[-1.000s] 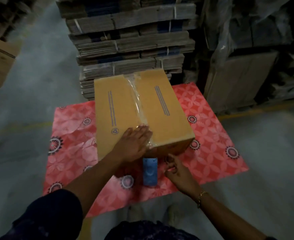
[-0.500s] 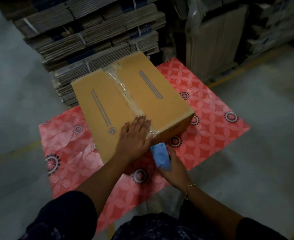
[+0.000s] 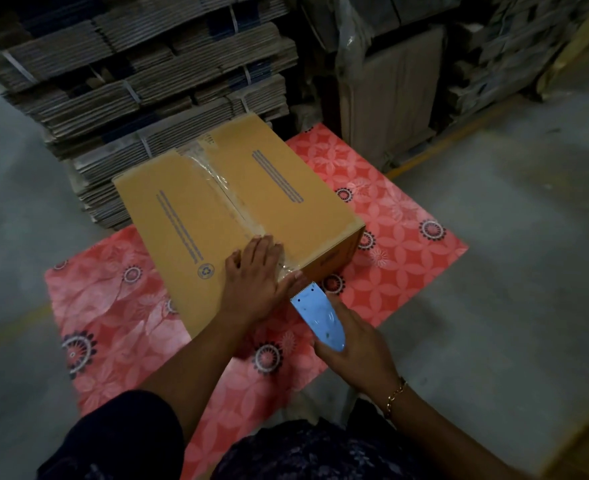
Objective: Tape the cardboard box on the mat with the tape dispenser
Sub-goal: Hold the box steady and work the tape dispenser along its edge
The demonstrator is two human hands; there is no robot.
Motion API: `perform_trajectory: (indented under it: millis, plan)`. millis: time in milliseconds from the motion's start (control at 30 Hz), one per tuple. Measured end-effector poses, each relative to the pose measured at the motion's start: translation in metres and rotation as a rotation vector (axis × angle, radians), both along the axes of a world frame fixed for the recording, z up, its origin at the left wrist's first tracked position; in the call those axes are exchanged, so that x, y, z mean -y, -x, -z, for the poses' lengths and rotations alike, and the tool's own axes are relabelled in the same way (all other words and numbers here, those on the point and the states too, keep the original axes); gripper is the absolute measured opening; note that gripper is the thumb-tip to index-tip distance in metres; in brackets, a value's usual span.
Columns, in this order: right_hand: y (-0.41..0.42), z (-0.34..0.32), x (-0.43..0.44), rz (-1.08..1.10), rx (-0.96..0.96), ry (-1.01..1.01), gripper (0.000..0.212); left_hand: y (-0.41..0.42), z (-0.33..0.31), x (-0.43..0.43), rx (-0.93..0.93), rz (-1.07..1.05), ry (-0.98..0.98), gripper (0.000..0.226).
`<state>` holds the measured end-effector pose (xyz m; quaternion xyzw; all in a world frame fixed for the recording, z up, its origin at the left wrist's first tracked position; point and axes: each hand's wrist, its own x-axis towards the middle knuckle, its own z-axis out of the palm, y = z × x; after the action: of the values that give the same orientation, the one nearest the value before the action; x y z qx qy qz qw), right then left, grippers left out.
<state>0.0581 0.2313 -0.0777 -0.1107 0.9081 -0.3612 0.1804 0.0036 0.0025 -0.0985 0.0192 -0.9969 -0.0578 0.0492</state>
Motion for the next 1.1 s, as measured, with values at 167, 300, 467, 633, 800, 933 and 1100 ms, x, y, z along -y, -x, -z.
perform_trajectory:
  millis: [167, 300, 467, 633, 800, 933, 1100]
  plan:
    - [-0.013, -0.014, -0.013, -0.001, -0.008, -0.037, 0.089, 0.000, 0.001, -0.001, -0.003, -0.004, -0.016, 0.079]
    - [-0.013, -0.020, -0.016, -0.022, 0.027, -0.085, 0.092, 0.001, 0.001, 0.001, 0.000, -0.010, -0.046, 0.076]
    - [0.031, -0.038, 0.002, -0.177, 0.065, -0.307, 0.073, 0.001, 0.001, 0.000, -0.008, -0.001, -0.030, 0.080]
    - [0.080, -0.045, 0.043, -0.336, 0.201, -0.604, 0.043, 0.001, -0.001, -0.002, -0.017, -0.016, -0.006, 0.078]
    - [0.064, -0.018, 0.010, -0.319, 0.311, -0.520, 0.064, 0.002, 0.007, -0.003, -0.050, 0.026, 0.102, 0.074]
    - [0.050, -0.009, -0.006, -0.243, 0.326, -0.351, 0.064, 0.004, 0.010, -0.001, -0.015, 0.074, 0.138, 0.081]
    - [0.033, -0.006, -0.021, -0.148, 0.314, -0.212, 0.049, 0.003, 0.007, -0.003, 0.011, 0.067, 0.155, 0.085]
